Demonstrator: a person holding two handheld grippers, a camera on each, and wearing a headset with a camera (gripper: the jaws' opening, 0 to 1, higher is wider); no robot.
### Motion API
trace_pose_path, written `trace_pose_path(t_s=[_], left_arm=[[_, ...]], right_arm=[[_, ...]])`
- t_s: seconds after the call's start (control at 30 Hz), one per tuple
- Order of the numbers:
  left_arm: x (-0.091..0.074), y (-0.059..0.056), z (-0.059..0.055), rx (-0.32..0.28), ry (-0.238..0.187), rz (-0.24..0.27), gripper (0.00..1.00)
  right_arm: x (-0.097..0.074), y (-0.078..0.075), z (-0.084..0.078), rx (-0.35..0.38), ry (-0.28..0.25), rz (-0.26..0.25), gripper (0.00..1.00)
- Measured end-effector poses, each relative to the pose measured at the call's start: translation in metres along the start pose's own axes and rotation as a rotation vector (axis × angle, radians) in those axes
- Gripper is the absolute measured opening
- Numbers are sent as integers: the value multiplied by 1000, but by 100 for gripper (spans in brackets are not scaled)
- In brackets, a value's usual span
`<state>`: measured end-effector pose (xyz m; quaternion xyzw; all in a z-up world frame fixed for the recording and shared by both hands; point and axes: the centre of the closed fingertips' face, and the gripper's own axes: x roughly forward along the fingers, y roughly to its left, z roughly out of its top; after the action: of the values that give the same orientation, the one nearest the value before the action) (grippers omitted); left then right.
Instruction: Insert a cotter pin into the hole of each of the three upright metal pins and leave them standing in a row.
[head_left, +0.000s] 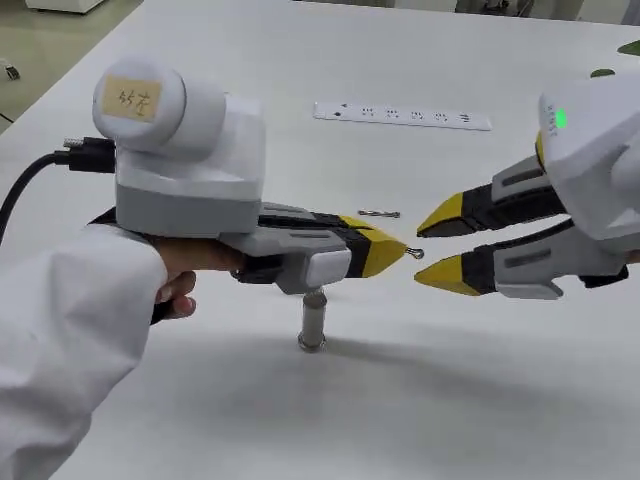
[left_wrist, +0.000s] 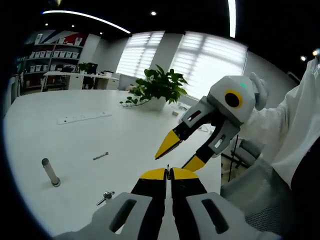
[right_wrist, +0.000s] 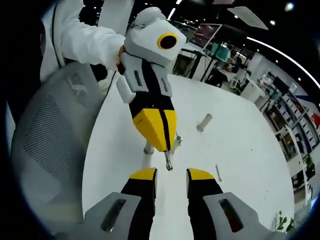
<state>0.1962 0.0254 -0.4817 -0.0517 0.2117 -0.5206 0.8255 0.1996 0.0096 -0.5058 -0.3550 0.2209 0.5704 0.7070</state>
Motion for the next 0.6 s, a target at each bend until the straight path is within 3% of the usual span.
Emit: trace_pose_path(t_s=[0.1,0.17,0.3,0.6], left_arm=[[-2,-3,-3,52,15,-7,0],[-3,-6,-4,103,19,-17,0],[-5,-12,-6,192,26,-42,0],[-7,-25,-4,225,11,-86,0]], right_arm=[[-1,2,-2,18,-12,19,20],[0,7,-3,82,-28,59,19],[2,18,-5,127,-38,131,18],[5,29,0,159,-69,174,7]])
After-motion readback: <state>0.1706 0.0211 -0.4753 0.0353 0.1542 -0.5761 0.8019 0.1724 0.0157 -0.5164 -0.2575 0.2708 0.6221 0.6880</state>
